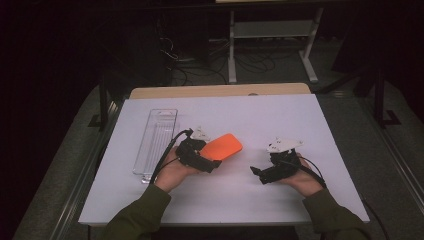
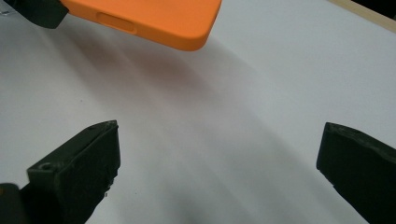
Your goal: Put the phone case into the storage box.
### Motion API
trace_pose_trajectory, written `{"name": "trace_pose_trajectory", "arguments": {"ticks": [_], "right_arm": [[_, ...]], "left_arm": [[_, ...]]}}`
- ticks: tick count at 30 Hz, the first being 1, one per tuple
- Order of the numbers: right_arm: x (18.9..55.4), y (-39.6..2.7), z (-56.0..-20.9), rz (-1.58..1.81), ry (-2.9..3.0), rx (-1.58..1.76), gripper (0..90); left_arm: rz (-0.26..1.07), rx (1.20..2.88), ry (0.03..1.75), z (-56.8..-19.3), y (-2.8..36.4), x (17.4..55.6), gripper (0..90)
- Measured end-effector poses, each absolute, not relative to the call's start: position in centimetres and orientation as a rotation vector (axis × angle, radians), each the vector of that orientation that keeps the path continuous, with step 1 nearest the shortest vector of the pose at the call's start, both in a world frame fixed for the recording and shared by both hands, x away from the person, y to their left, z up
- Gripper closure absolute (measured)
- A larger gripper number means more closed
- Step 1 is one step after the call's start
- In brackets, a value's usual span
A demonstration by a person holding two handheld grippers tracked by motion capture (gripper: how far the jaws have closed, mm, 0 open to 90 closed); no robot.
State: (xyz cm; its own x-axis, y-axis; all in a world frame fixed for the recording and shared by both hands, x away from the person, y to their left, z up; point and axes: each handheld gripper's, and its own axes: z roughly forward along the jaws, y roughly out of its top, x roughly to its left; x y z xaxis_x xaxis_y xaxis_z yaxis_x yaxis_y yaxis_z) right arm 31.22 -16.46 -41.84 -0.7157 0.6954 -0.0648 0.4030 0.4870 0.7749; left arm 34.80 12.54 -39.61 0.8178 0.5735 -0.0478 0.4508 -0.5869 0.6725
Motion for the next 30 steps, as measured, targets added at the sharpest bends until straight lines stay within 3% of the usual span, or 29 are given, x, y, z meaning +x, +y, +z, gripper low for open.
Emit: {"name": "trace_pose_trajectory", "arguments": {"ticks": [30], "right_arm": [[30.88,-16.57,-41.64,1.094,2.315,0.820,0.0]], "left_arm": [[0.180,2.284,0.736,-39.69,12.59,34.86,15.1]]}}
